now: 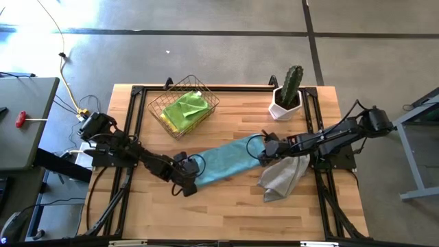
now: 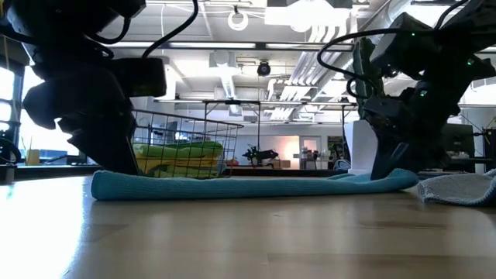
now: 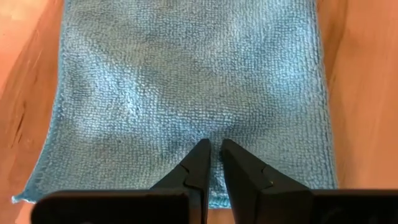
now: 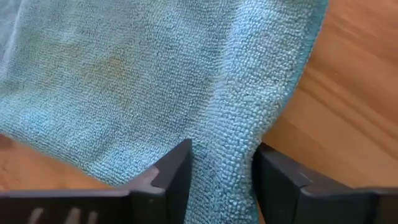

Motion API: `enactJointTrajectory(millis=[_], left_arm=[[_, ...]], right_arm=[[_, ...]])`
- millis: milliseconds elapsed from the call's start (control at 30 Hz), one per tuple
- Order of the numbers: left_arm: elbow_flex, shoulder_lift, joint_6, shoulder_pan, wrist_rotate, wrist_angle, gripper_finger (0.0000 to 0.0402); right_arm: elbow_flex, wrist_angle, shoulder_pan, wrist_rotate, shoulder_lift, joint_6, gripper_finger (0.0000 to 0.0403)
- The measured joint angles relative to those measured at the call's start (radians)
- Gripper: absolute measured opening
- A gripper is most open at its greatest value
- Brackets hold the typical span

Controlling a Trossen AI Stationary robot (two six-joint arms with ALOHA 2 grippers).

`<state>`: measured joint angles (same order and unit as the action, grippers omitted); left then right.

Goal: Fold microfiber towels
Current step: Fold the light blue microfiber towel

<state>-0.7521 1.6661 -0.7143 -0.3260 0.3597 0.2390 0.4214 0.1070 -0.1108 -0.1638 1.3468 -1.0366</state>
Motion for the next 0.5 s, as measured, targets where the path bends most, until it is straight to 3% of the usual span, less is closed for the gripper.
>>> enactJointTrajectory(millis=[333,500], left_arm=[[0.0,0.0,0.0,-0.003,-0.007,0.003,0.0032],[-0.005,0.0,-0.016,-0.003,-0.052,0.003,0.0032]], right_arm=[[0.002,0.032,-0.001,0.02,0.0,0.071,0.0015],[0.054,0.172,0.002,0.038,0.001,0.1,0.001]])
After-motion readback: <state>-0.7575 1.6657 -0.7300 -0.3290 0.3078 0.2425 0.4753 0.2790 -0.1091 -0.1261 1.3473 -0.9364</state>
